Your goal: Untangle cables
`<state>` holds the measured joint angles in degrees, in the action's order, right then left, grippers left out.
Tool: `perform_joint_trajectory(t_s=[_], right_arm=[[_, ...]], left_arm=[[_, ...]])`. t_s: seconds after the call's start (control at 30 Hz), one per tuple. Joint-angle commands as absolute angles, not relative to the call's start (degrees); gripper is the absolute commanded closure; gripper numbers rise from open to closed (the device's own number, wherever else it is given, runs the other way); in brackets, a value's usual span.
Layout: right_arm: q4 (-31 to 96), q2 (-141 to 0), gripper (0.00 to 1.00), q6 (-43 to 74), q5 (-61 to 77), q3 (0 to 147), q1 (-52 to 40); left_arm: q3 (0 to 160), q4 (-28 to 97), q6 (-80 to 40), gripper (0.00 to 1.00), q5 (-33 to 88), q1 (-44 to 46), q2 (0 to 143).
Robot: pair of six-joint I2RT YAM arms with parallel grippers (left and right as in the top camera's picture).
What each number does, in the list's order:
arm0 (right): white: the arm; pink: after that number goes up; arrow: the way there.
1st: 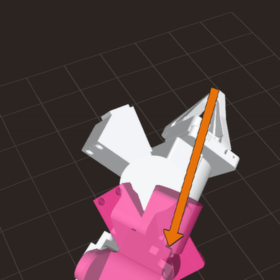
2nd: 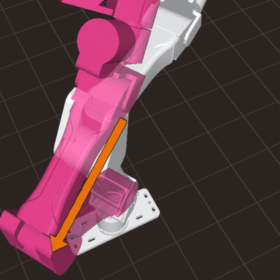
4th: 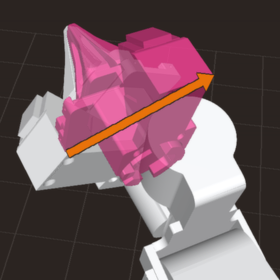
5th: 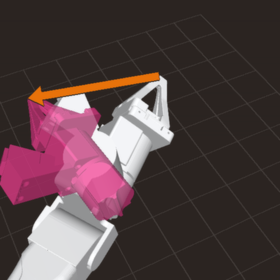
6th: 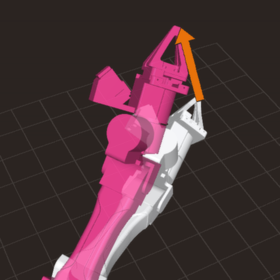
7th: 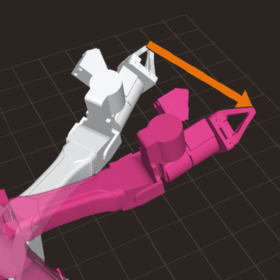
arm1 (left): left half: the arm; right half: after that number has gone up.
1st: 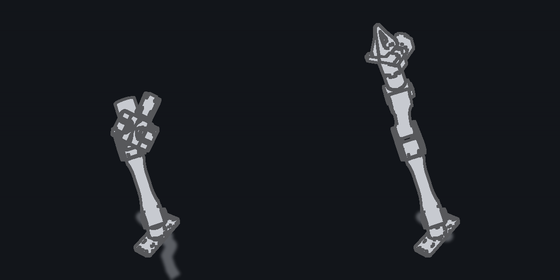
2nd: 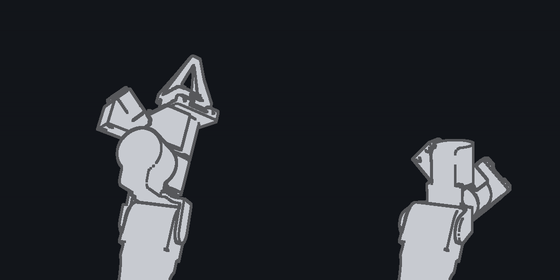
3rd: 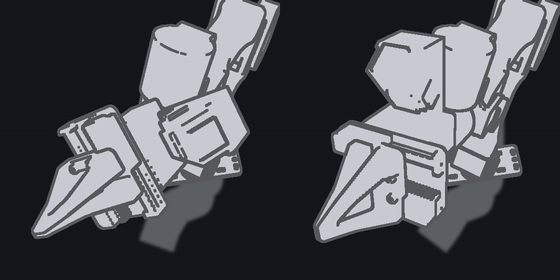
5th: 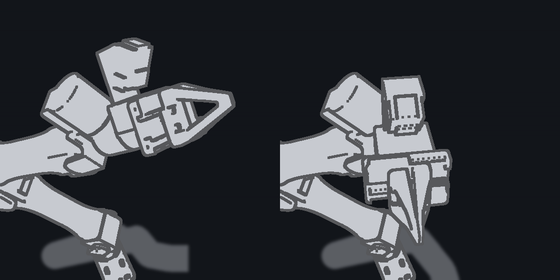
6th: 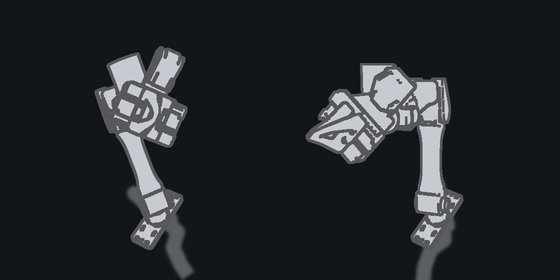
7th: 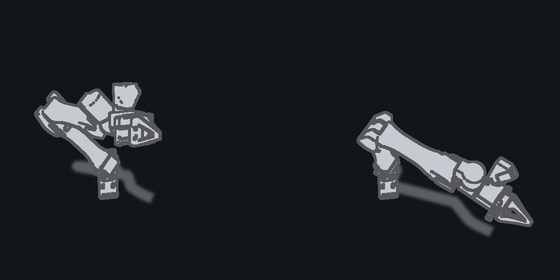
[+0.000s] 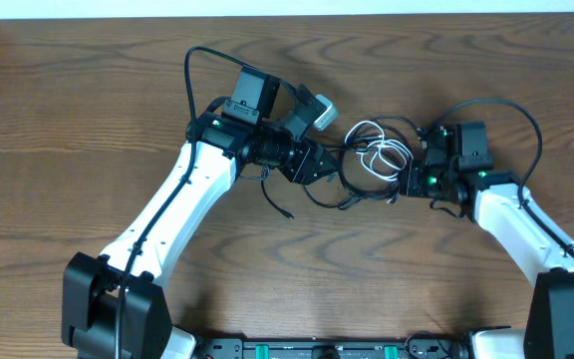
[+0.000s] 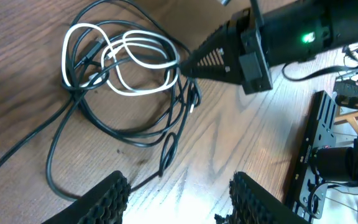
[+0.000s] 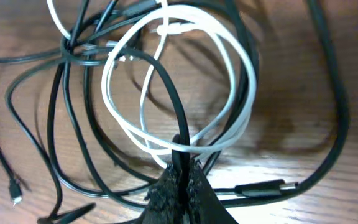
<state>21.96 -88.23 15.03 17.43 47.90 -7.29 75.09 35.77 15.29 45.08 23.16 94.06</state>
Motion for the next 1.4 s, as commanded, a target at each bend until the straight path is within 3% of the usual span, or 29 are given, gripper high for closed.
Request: perform_joint_trajectory(t_s=[0.0, 0.23, 0.47, 0.7, 1.0, 1.2, 1.37], right_arm=[[25.32, -87.48, 0.99, 13.98, 11.09, 52.16, -8.45], [37.56, -87.48, 0.99, 12.53, -1.65, 61.91, -12.99], [40.23, -87.48, 0.99, 16.8, -4.99, 69.36, -17.15], [34.81, -87.48, 0.99, 28.97, 7.9, 71.61, -16.71], [24.8, -87.48, 0.99, 35.79, 27.38, 71.61, -13.74], [27.92, -87.48, 0.99, 33.04, 28.42, 71.61, -11.9], [37.76, -87.48, 0.99, 27.73, 24.03, 71.61, -11.55]], left_arm=[[75.92, 35.77, 15.86, 0.46, 45.34, 23.33, 94.37], [75.92, 35.77, 15.84, 0.47, 44.12, 23.33, 94.37], [75.92, 35.77, 15.62, 0.47, 46.17, 23.35, 94.37], [75.92, 35.4, 15.62, 0.46, 55.42, 24.1, 94.37], [75.92, 31.22, 15.64, 0.47, 72.36, 24.25, 94.37], [75.92, 31.0, 15.64, 0.47, 70.81, 24.25, 94.37], [75.92, 33.21, 15.62, 0.47, 58.87, 24.25, 94.37]])
